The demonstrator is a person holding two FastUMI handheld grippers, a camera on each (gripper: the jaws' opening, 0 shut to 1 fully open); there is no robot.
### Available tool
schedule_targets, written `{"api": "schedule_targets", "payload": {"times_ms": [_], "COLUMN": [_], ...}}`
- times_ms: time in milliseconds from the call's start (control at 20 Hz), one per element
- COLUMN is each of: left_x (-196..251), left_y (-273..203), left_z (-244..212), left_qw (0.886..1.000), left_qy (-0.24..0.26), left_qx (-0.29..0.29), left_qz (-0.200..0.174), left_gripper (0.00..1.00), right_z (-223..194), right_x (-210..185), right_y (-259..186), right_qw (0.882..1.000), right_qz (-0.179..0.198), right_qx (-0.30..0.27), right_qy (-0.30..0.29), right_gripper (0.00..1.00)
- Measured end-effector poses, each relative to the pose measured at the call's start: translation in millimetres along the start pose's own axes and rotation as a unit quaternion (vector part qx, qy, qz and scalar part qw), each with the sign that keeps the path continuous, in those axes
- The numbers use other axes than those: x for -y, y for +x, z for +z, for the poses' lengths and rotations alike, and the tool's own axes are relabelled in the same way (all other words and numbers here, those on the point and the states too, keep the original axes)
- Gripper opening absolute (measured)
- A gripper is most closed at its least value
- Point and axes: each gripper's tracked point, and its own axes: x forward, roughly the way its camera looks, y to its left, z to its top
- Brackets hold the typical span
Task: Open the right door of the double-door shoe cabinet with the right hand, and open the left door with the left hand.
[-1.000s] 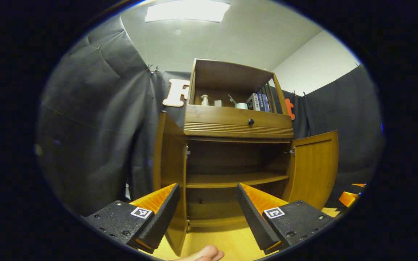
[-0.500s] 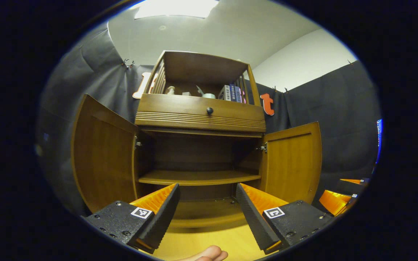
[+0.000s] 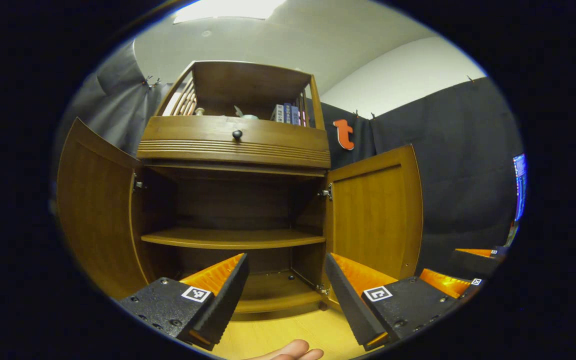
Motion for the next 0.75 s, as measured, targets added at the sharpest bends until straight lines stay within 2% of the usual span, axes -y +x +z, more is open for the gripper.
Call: {"api": "schedule_targets", "payload": {"times_ms": [200, 250, 300, 350, 400, 450, 500, 550, 600, 650, 750], "left_x": [-1.8, -9.5, -13.1, -15.3, -19.6, -23.7, -26.7, -30.7, -34.5, -37.1, -41.4], "left_y": [10.2, 9.8, 11.1, 11.7, 12.9, 14.5, 15.7, 17.3, 18.7, 19.6, 19.1], "left_z": [-21.4, -19.1, -14.9, -11.8, -11.2, -11.8, -13.3, -12.9, -12.6, -12.7, -10.6], "left_qw": [0.999, 0.999, 0.999, 1.000, 1.000, 1.000, 0.999, 0.999, 0.999, 0.999, 0.999], "left_qy": [0.009, 0.011, 0.012, 0.009, 0.003, 0.000, -0.003, -0.008, -0.014, -0.016, -0.014], "left_qx": [-0.035, -0.032, -0.027, -0.022, -0.021, -0.023, -0.028, -0.030, -0.030, -0.032, -0.028], "left_qz": [0.009, 0.019, 0.020, 0.018, 0.017, 0.016, 0.017, 0.019, 0.023, 0.026, 0.033], "left_gripper": [0.97, 0.99, 0.97, 0.99, 0.95, 0.99, 0.97, 0.99, 0.97, 0.98, 0.97], "right_z": [-20.4, -25.6, -27.4, -25.3, -21.6, -20.6, -19.7, -18.8, -15.6, -10.7, -1.7], "right_x": [8.3, 8.3, 7.8, 5.3, 0.2, -4.3, -9.8, -15.3, -20.0, -21.5, -20.1], "right_y": [13.7, 17.6, 20.1, 22.7, 24.8, 27.3, 26.4, 25.4, 22.7, 22.0, 17.3], "right_qw": [1.000, 0.999, 0.999, 0.999, 0.999, 0.999, 0.999, 0.999, 0.999, 0.999, 0.999], "right_qz": [-0.015, -0.020, -0.024, -0.027, -0.028, -0.028, -0.024, -0.020, -0.020, -0.023, -0.038], "right_qx": [-0.014, -0.020, -0.024, -0.022, -0.018, -0.017, -0.021, -0.024, -0.024, -0.023, -0.016], "right_qy": [0.021, 0.018, 0.013, 0.008, 0.006, 0.007, 0.008, 0.008, 0.004, -0.002, -0.007], "right_gripper": [0.98, 0.98, 0.98, 0.94, 0.98, 0.98, 0.98, 0.94, 0.98, 0.95, 0.98]}}
